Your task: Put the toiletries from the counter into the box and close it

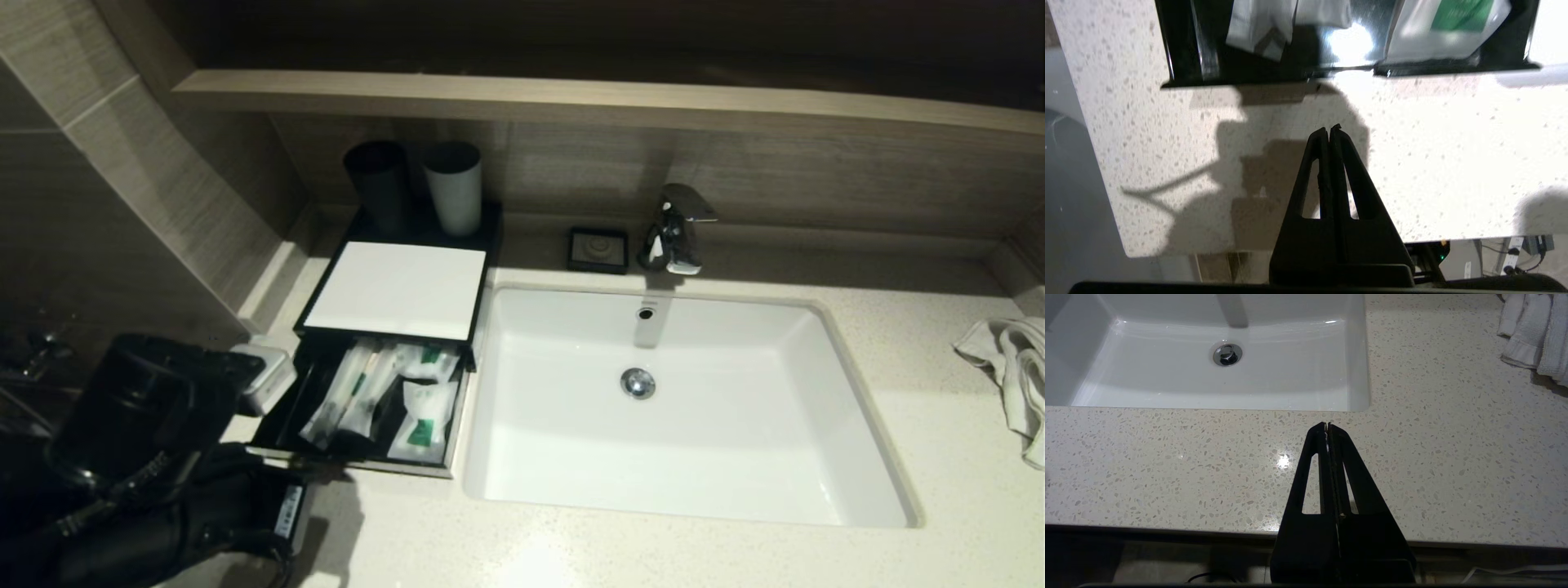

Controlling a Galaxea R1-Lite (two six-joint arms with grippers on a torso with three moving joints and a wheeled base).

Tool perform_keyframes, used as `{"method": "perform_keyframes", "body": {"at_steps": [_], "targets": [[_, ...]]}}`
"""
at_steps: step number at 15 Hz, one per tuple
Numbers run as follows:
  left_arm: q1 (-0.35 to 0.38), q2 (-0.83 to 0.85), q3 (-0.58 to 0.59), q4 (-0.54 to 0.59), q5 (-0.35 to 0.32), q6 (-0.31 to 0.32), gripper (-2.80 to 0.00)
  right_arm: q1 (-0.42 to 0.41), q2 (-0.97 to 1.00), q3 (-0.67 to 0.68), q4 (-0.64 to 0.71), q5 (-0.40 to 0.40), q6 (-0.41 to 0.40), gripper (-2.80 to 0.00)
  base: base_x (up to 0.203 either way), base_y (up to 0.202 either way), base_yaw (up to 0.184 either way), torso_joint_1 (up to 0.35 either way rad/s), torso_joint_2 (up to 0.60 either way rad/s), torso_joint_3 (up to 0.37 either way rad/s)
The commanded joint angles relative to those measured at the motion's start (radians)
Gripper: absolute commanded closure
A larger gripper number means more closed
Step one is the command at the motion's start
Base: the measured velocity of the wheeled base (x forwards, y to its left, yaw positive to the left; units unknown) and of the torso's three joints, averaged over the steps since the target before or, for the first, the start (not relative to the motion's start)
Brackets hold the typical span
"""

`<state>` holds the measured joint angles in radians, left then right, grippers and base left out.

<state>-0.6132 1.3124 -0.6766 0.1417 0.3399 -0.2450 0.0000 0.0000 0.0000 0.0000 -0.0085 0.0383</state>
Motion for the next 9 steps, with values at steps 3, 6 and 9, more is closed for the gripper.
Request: {"method": "perform_keyframes", "body": {"at_steps": [3,6,9], "targets": [[0.005,-0.019,0.044,-0.004,-0.004,-0.013,0.0,0.0,0.0,0.001,0.0,-0.001,0.0,0.0,0.0,0.0,0.0,0.0,0.0,0.0],[0.009,0.031,0.043,-0.005,-0.001,-0.064,0.0,0.0,0.0,0.0,0.0,0.001,0.0,0.0,0.0,0.0,0.0,0.0,0.0,0.0],[0.01,0.073,0.04,-0.017,0.001,-0.08,0.0,0.0,0.0,0.0,0.0,0.0,0.0,0.0,0.0,0.0,0.0,0.0,0.0,0.0]]}}
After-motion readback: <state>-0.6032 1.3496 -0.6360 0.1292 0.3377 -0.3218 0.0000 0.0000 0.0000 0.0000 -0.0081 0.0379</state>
